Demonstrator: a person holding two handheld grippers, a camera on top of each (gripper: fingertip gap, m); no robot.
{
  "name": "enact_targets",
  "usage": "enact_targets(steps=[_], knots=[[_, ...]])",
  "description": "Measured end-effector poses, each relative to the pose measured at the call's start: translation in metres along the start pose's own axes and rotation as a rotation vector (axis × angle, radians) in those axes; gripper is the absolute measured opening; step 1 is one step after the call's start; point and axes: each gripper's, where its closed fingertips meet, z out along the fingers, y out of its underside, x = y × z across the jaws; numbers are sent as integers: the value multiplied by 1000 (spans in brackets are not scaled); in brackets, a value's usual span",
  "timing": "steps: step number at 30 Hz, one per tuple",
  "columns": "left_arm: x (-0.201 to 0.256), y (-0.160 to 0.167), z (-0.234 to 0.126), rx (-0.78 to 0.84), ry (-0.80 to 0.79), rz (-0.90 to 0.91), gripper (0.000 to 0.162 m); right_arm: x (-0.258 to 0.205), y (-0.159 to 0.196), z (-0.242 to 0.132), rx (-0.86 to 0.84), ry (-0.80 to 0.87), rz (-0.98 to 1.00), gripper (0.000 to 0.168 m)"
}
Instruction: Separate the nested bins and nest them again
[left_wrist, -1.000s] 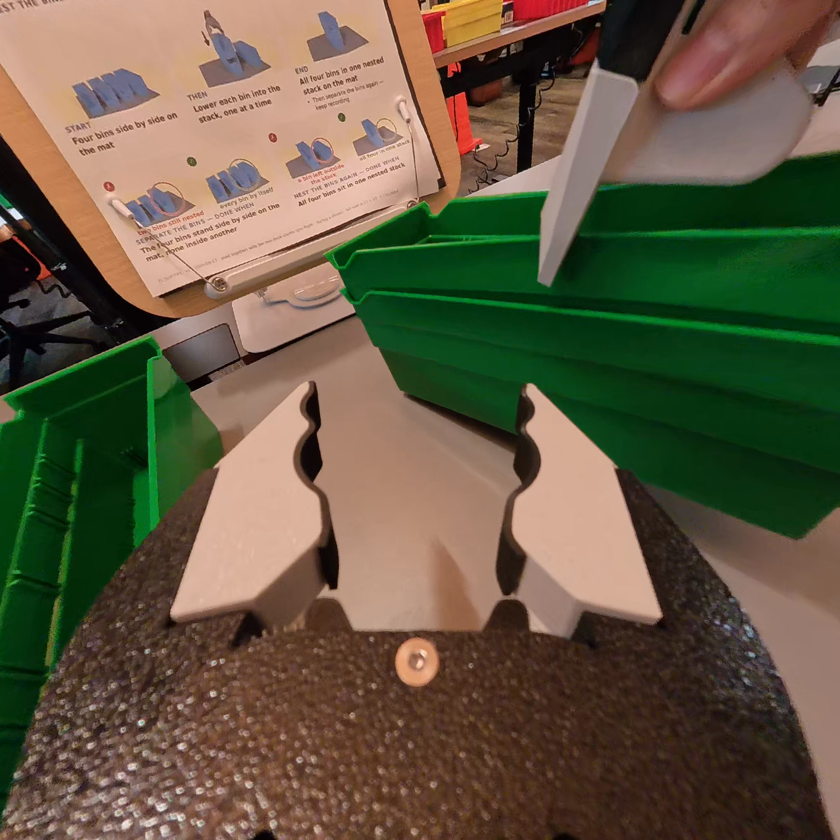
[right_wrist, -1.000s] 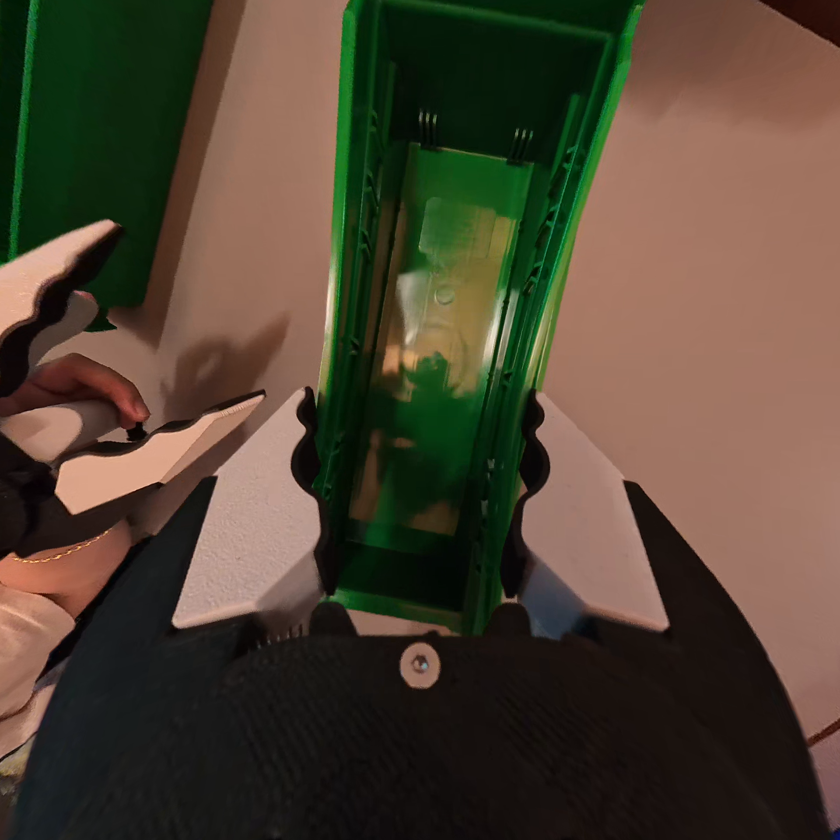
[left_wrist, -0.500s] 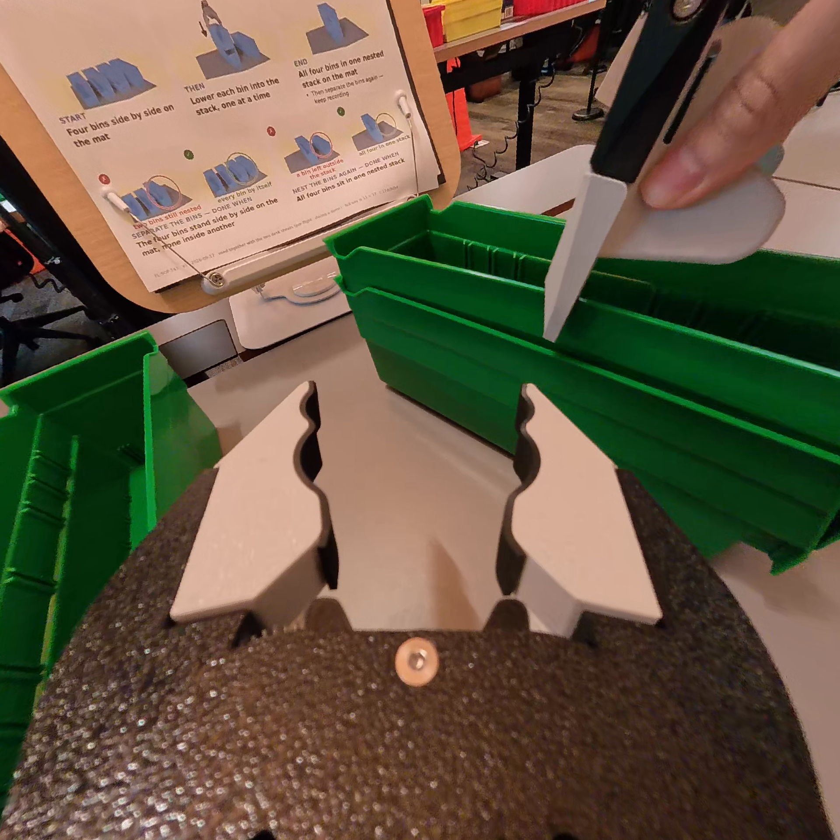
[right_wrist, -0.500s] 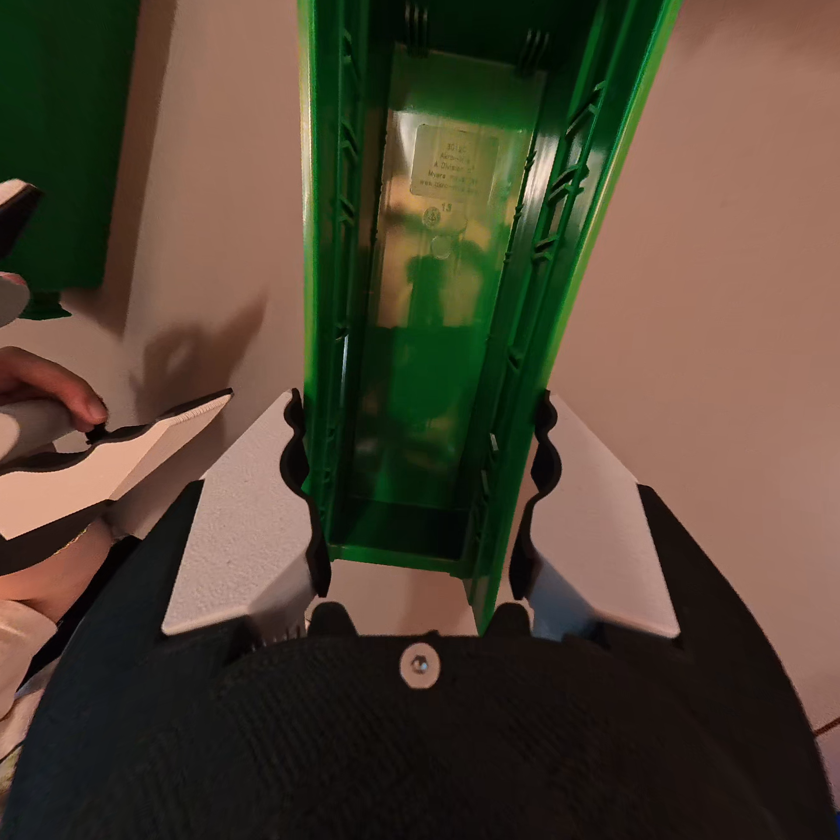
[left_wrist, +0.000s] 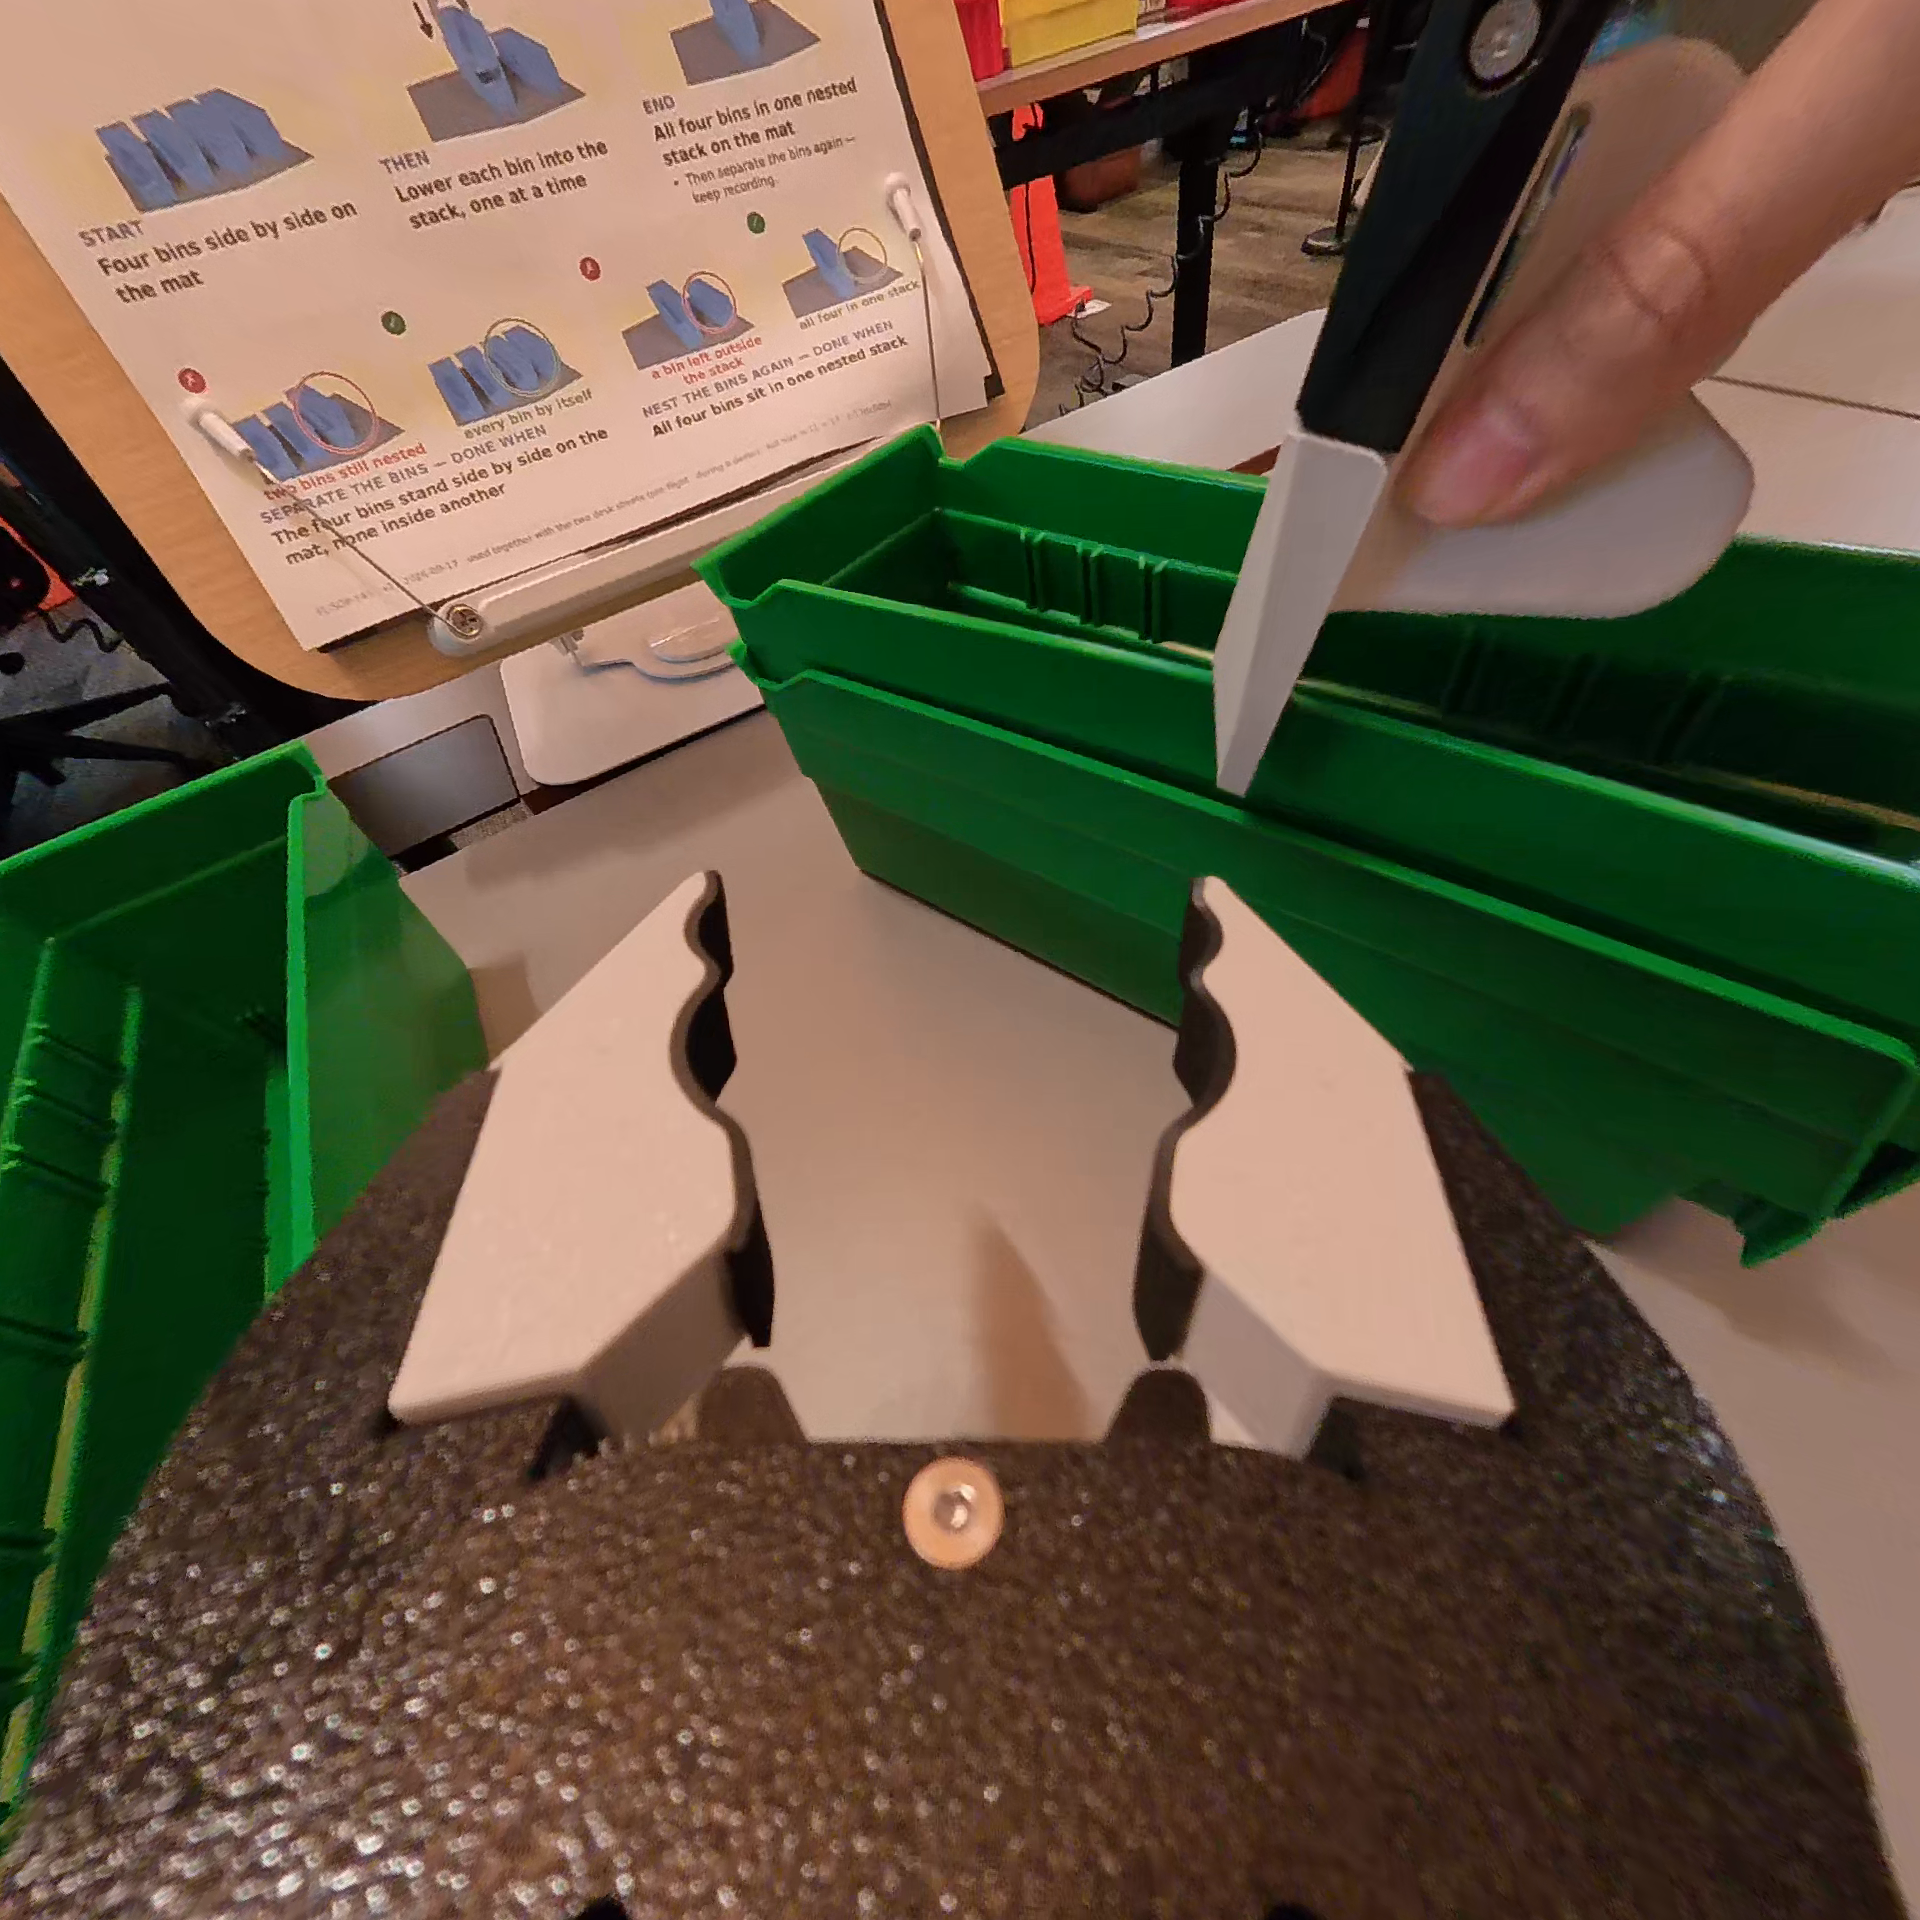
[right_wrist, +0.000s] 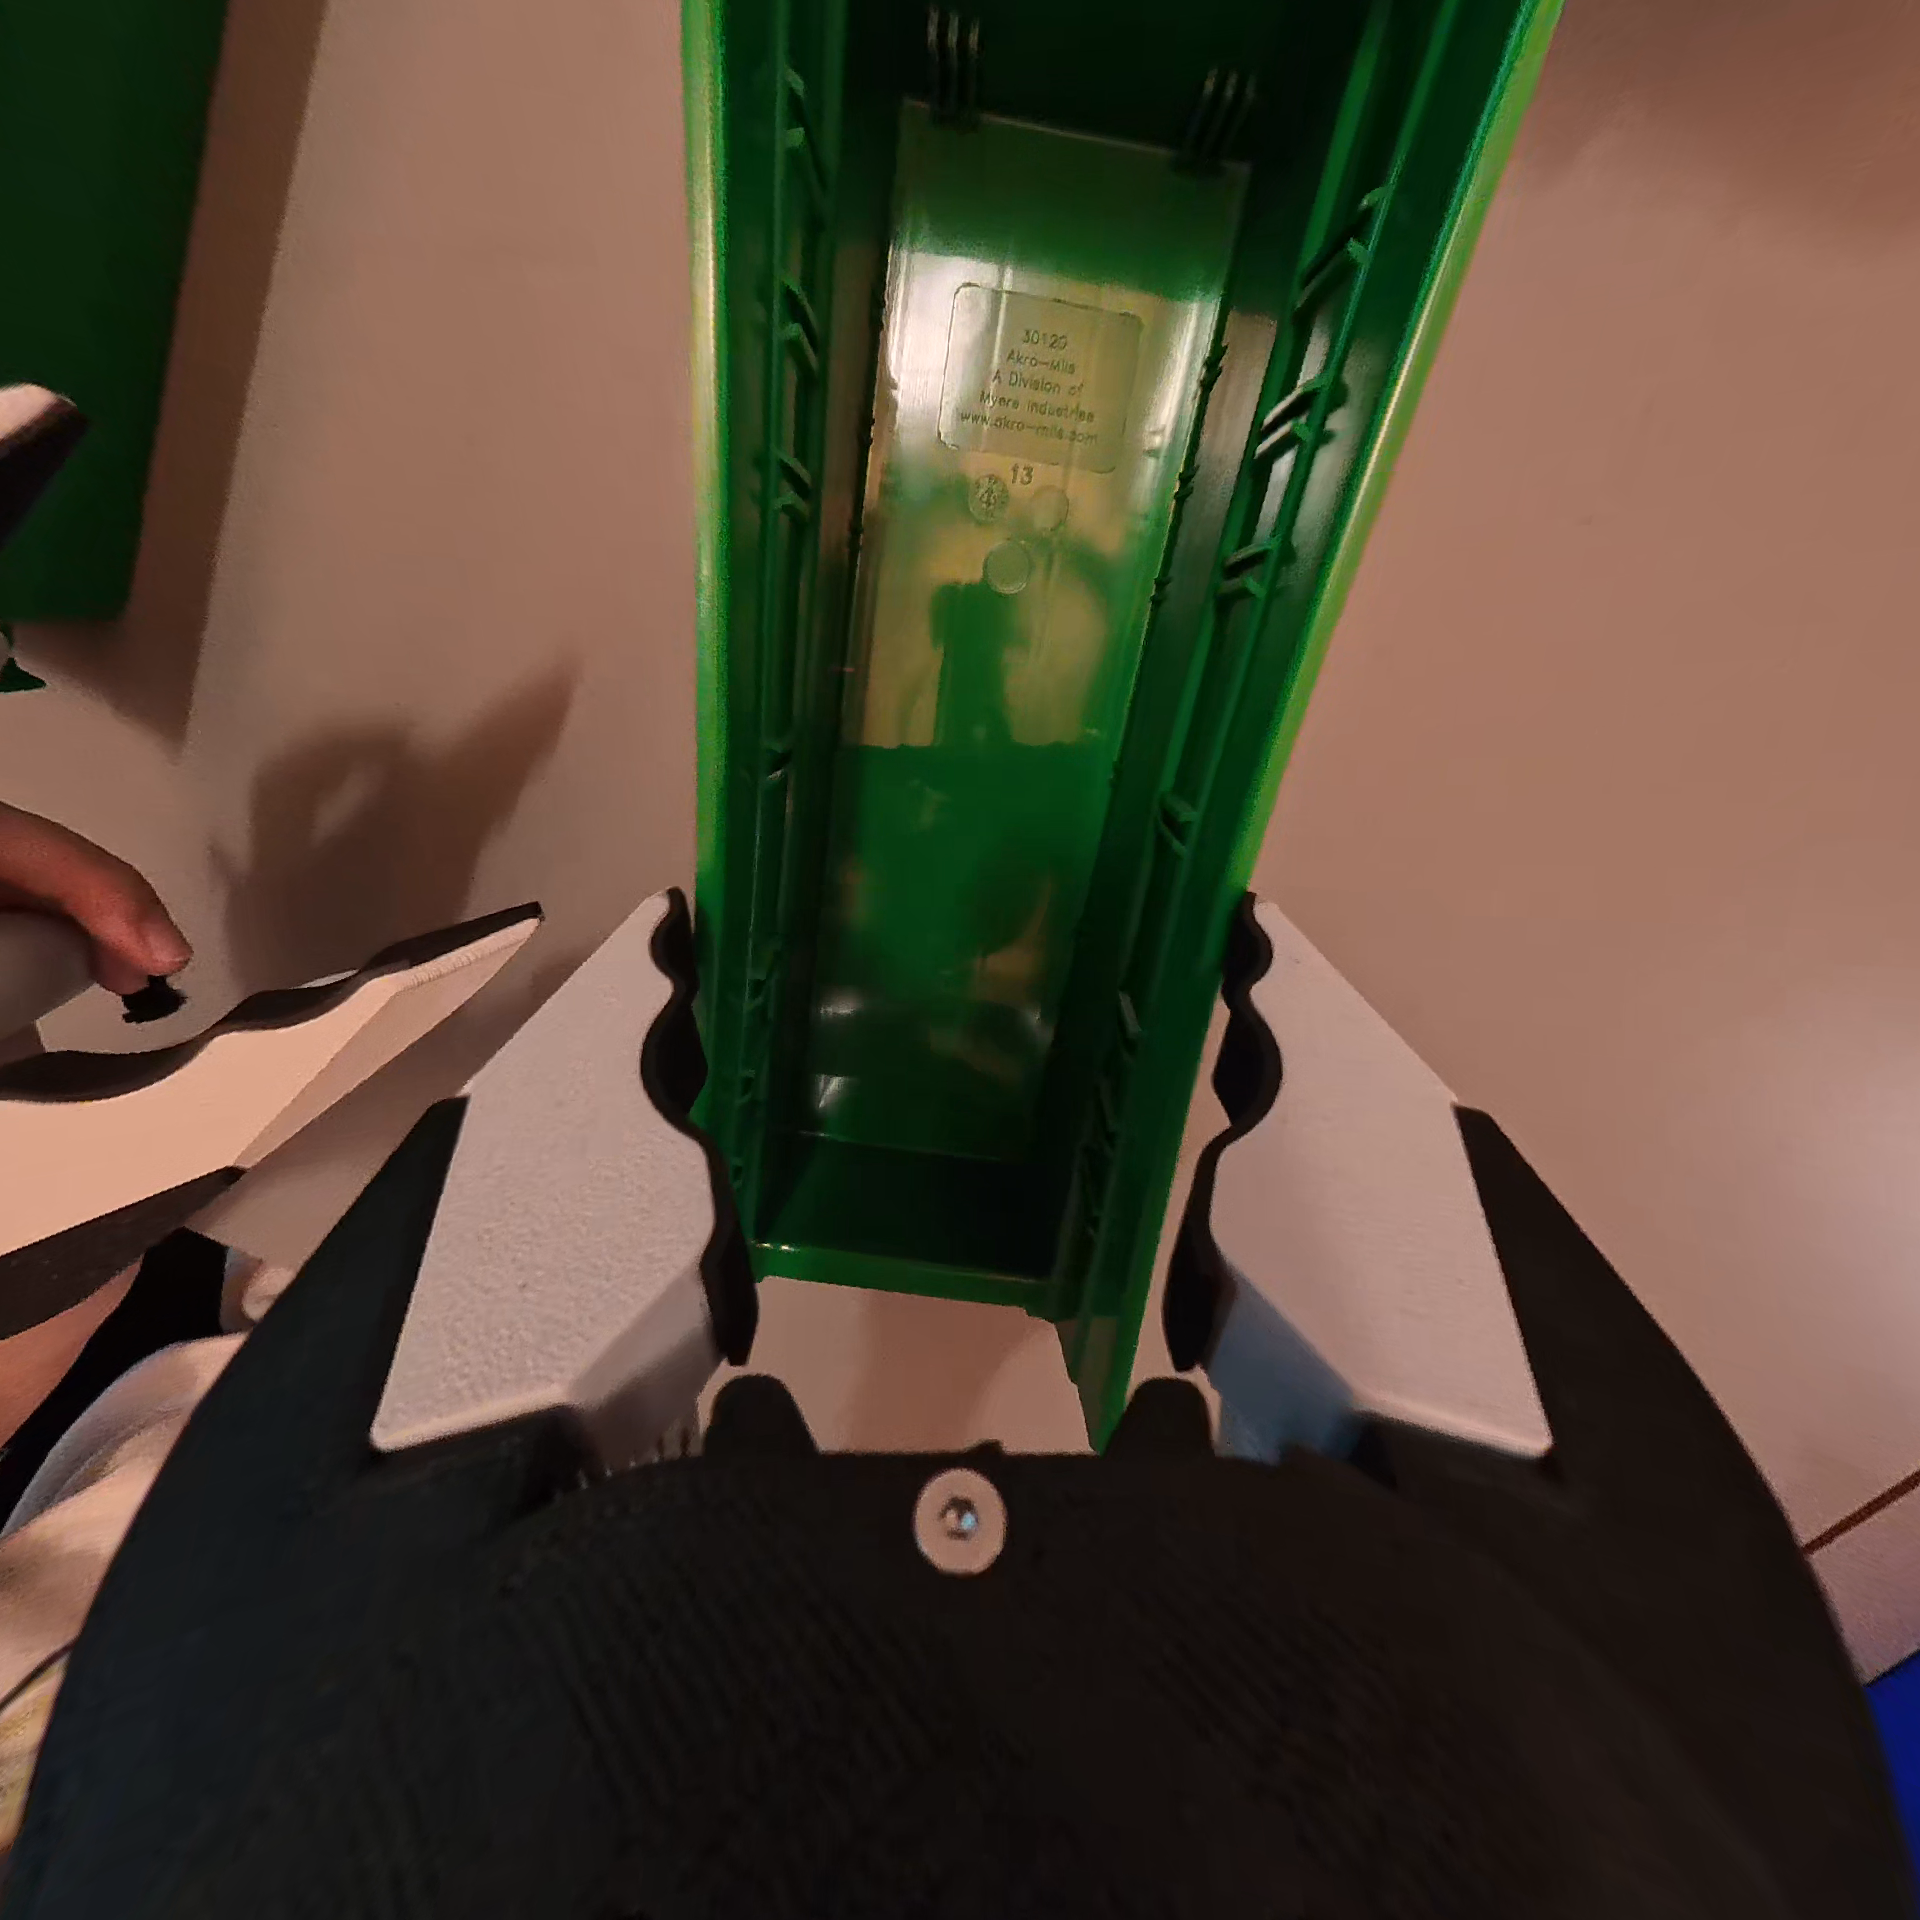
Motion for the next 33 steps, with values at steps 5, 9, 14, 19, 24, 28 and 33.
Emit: enact_targets(steps=[5,9,14,19,24,28,33], knots=[[3,1,1,-4,9,6,85,1,1,-2,-15,-31,6,94],[5,2,2,-9,12,5,85,-1,1,-4,0,-81,7,92],[7,2,2,-10,17,6,85,-1,-3,-6,36,-99,-3,91],[6,0,1,-3,25,-13,85,-1,-10,-13,80,-106,-18,87],[9,3,3,-9,40,-22,85,-3,-11,-20,95,-125,-14,86],[9,2,2,-9,44,-19,85,-3,-10,-23,98,-136,-1,87],[4,1,0,-4,36,-31,85,-5,-12,-26,110,-156,28,87]])
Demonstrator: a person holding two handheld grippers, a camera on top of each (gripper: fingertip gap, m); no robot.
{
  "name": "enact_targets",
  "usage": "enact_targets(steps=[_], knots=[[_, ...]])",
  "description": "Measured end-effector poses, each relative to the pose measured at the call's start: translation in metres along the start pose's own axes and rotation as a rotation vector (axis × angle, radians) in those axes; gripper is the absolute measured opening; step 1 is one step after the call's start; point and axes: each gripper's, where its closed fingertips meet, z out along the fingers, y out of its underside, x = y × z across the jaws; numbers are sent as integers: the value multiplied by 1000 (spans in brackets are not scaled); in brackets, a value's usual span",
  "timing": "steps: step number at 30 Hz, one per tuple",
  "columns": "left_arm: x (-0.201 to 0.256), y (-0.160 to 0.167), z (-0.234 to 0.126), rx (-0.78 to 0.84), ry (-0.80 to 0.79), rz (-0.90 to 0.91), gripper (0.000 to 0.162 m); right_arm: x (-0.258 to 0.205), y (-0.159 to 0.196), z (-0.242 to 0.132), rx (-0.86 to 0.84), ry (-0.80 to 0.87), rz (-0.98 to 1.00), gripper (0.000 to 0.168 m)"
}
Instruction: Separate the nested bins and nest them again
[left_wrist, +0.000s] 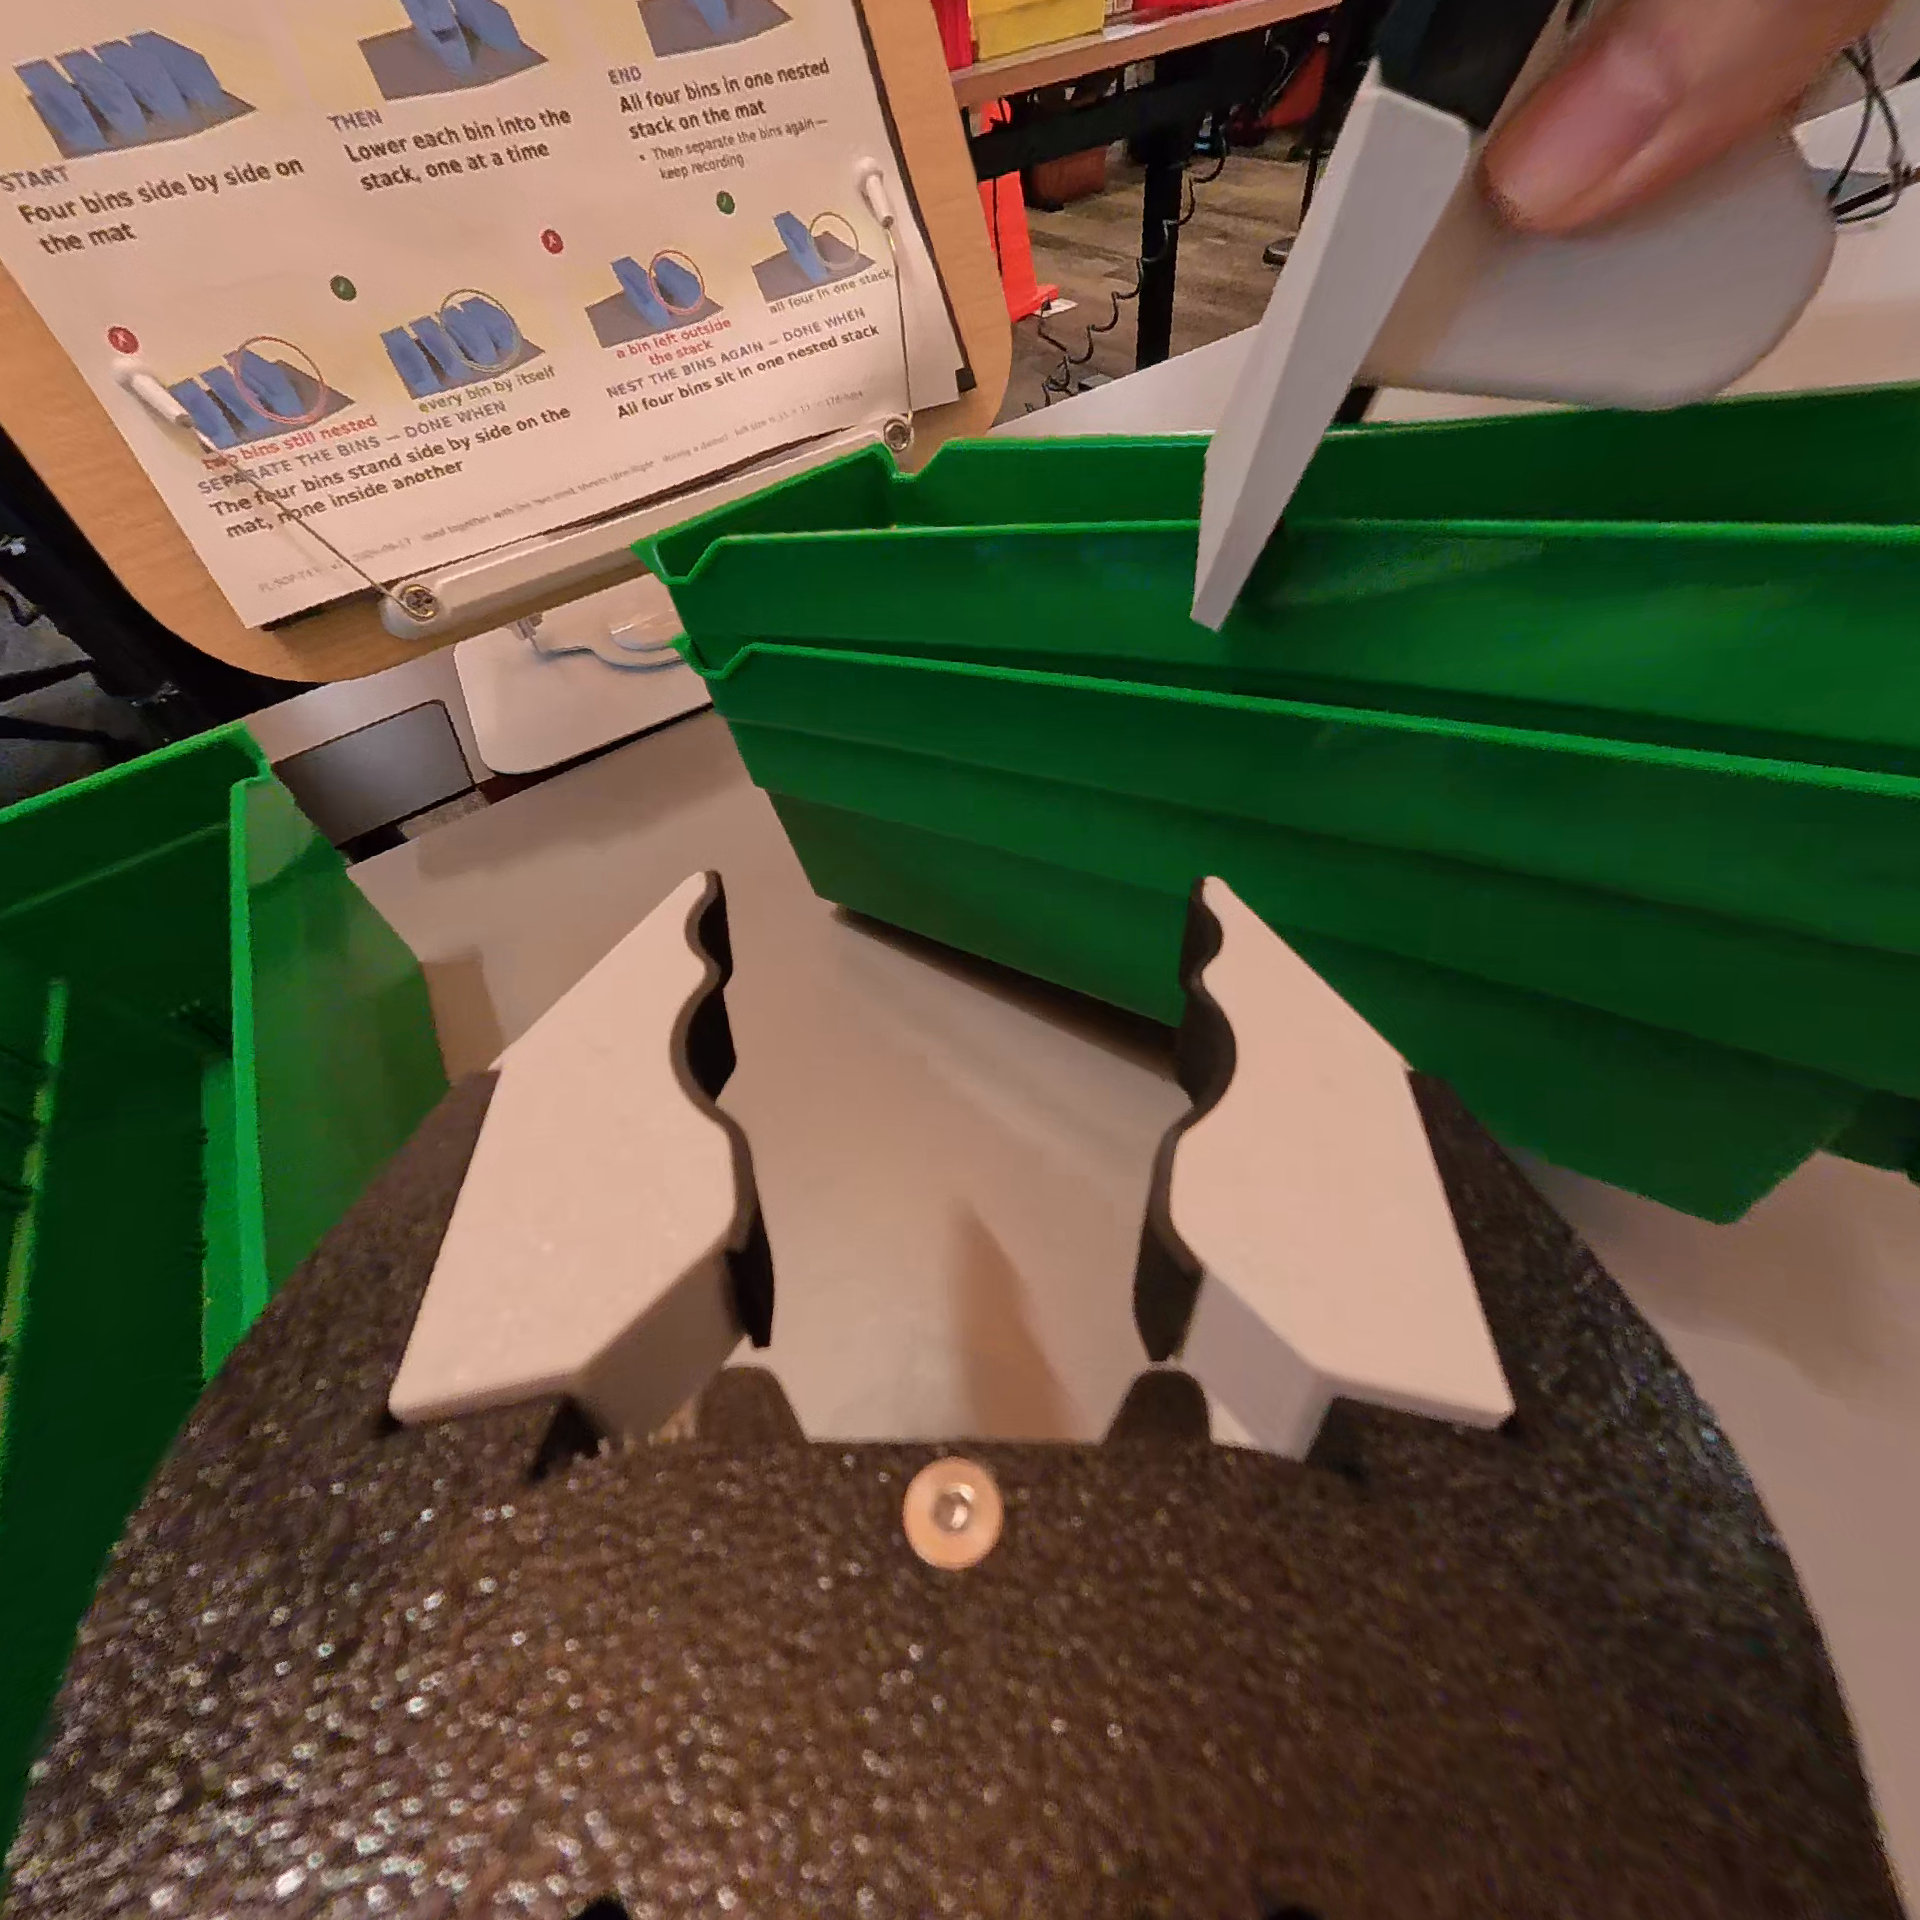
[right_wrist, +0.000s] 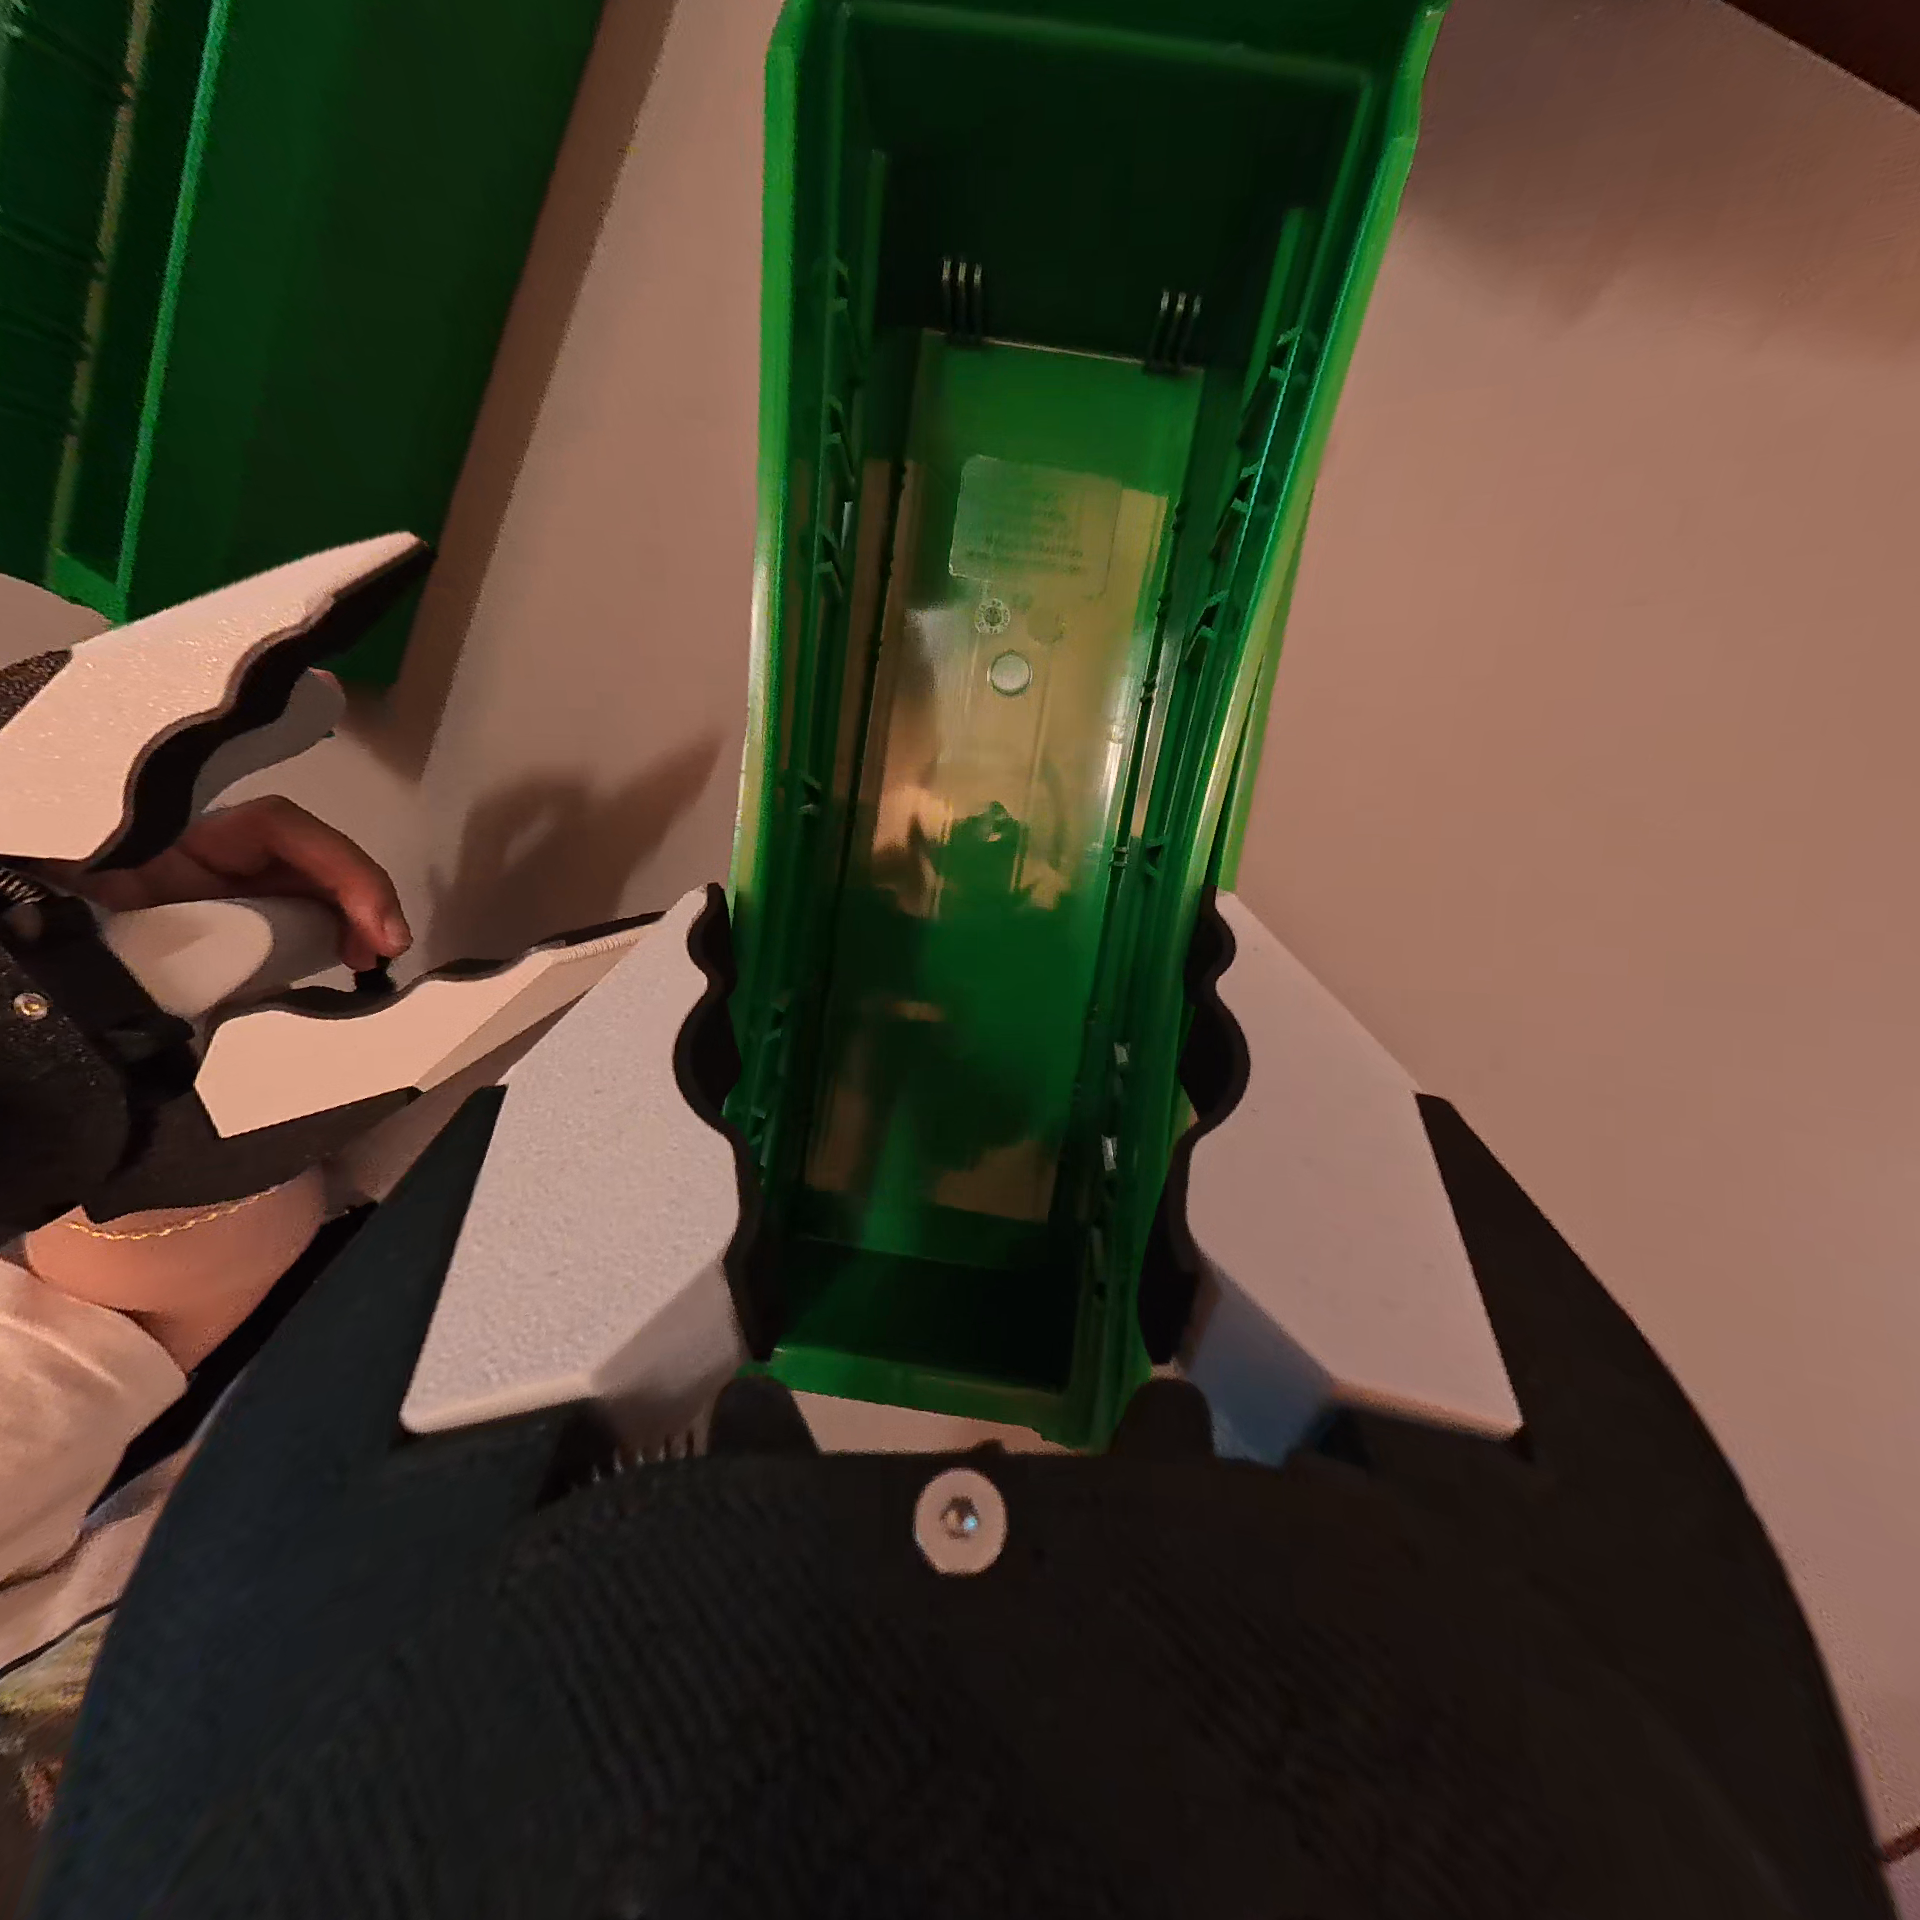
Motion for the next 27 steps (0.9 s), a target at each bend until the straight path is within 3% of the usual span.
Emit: enact_targets(steps=[27], knots=[[-11,-6,-9,24,6,-43,85,-22,-5,-9,0,20,50,85]])
